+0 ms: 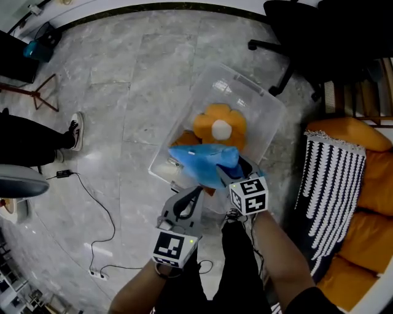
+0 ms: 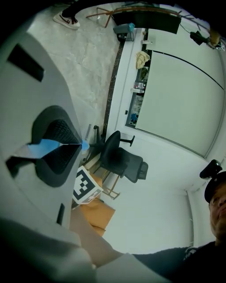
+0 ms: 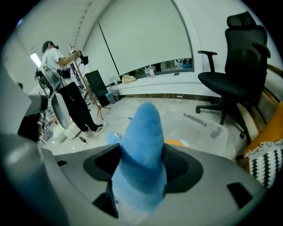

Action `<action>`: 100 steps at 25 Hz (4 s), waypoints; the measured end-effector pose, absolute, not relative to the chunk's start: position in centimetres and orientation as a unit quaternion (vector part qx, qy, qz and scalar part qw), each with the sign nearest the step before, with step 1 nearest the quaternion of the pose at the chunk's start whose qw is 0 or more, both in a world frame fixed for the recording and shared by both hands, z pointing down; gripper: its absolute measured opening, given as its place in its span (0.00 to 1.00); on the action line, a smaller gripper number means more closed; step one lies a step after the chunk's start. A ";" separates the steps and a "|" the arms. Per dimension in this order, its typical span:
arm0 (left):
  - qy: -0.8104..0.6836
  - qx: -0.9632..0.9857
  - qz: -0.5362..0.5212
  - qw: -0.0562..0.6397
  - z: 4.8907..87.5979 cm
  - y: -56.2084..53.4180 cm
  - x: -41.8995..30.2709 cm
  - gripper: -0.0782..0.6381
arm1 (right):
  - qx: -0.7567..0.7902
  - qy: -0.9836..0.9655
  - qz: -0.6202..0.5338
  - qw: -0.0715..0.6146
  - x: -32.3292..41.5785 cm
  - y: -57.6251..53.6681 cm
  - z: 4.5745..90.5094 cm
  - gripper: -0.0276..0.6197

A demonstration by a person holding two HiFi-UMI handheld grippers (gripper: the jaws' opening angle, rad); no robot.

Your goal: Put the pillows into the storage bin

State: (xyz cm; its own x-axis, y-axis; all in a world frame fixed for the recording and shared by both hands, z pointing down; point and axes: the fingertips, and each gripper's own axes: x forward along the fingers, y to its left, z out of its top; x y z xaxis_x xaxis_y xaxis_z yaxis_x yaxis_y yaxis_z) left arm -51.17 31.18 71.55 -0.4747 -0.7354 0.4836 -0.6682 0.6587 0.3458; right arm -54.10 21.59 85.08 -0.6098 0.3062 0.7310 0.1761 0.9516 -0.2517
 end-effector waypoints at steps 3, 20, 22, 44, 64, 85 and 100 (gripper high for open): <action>-0.857 0.408 -0.056 0.310 71.5 31.5 -51.5 0.12 | -0.134 -0.907 0.042 0.396 -54.8 21.9 84.3 0.58; -0.855 0.455 -0.046 0.245 57.2 31.2 -51.8 0.12 | -0.113 -0.952 0.058 0.277 -54.9 21.7 62.6 0.54; -0.852 0.468 -0.045 0.230 54.2 31.5 -51.1 0.12 | -0.101 -0.960 0.054 0.254 -54.1 21.7 58.3 0.53; -0.745 0.660 -0.006 0.097 32.9 19.1 -39.1 0.12 | 0.156 -0.984 0.014 0.090 -30.5 8.4 31.2 0.42; -0.749 0.654 0.028 0.102 32.2 13.7 -15.5 0.12 | 0.158 -0.980 0.076 0.098 -7.5 1.9 33.0 0.05; -0.714 0.692 0.016 0.103 34.3 29.5 -19.2 0.12 | 0.193 -0.970 0.068 0.133 -10.1 19.1 34.6 0.05; -0.687 0.716 0.020 0.122 35.7 33.5 -19.1 0.12 | 0.239 -0.958 0.089 0.131 -8.8 23.9 36.3 0.05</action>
